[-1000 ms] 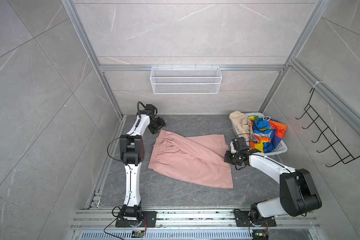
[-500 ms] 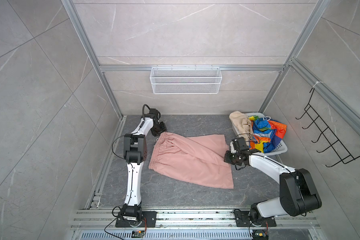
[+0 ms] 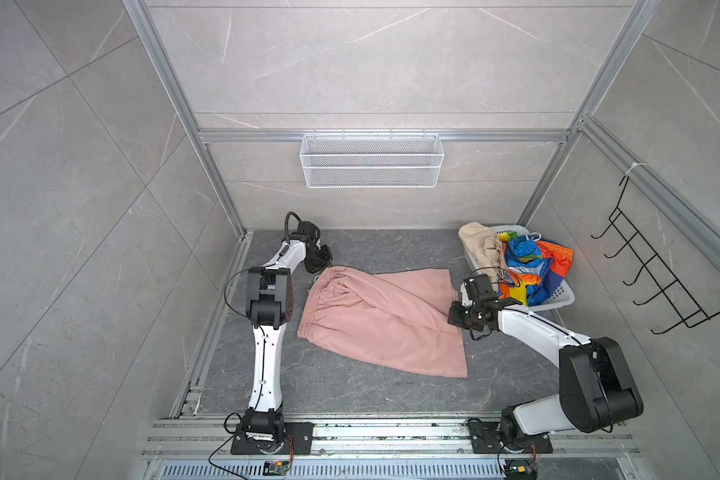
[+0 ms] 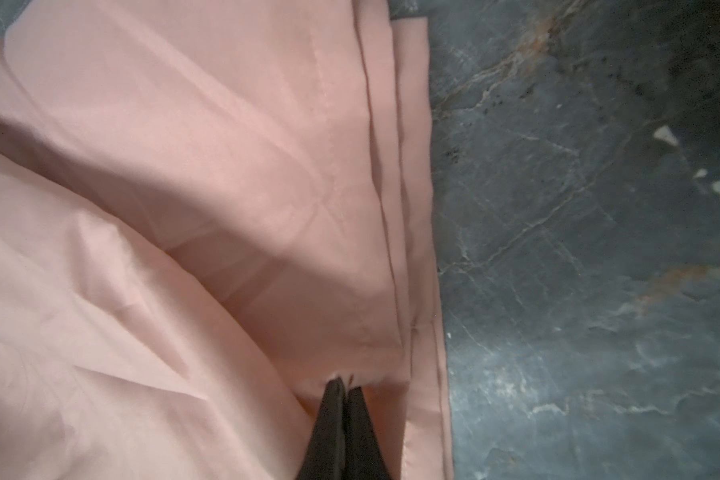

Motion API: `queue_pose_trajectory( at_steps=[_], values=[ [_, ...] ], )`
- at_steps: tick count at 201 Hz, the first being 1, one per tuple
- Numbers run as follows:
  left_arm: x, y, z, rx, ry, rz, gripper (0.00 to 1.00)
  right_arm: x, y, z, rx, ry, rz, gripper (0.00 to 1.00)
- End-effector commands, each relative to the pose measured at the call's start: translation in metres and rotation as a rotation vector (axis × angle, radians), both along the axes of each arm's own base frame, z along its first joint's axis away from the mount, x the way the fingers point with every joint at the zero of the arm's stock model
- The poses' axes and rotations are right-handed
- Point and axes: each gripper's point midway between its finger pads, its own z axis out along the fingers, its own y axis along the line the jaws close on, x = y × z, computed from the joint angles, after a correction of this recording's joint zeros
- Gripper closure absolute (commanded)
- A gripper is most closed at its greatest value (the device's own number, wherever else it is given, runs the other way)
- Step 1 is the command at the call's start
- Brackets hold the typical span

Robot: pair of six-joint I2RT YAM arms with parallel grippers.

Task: Fold and stack the shorts

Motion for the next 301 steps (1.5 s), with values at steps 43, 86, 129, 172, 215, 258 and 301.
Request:
queue_pose_trajectory(
  at_steps=[43, 86, 129, 172, 215, 258, 301],
  values=[
    [0.033, 0.014, 0.097, -0.156, -0.198, 0.08, 1.0, 0.038, -0.006, 0.031, 0.012, -0.046, -0.017, 1.0],
    [0.064, 0.047, 0.202, -0.352, -0.43, 0.172, 1.0, 0.071, -0.022, 0.137, 0.039, -0.219, -0.041, 1.0],
    [0.026, 0.085, 0.241, -0.438, -0.556, 0.236, 1.0, 0.015, -0.016, 0.129, 0.08, -0.193, -0.017, 1.0],
    [-0.054, 0.134, 0.175, -0.377, -0.523, 0.434, 0.99, -0.06, 0.023, 0.034, 0.09, -0.022, 0.05, 1.0],
    [-0.1, 0.171, 0.101, -0.312, -0.278, 0.592, 0.57, -0.089, 0.055, -0.02, 0.099, 0.096, 0.103, 1.0],
    [-0.1, 0.164, 0.113, -0.344, -0.196, 0.587, 0.31, -0.081, 0.071, -0.017, 0.088, 0.09, 0.129, 1.0],
    [-0.156, 0.139, 0.069, -0.417, 0.014, 0.661, 0.3, -0.059, 0.073, -0.003, 0.028, 0.064, 0.14, 1.0]
  ],
)
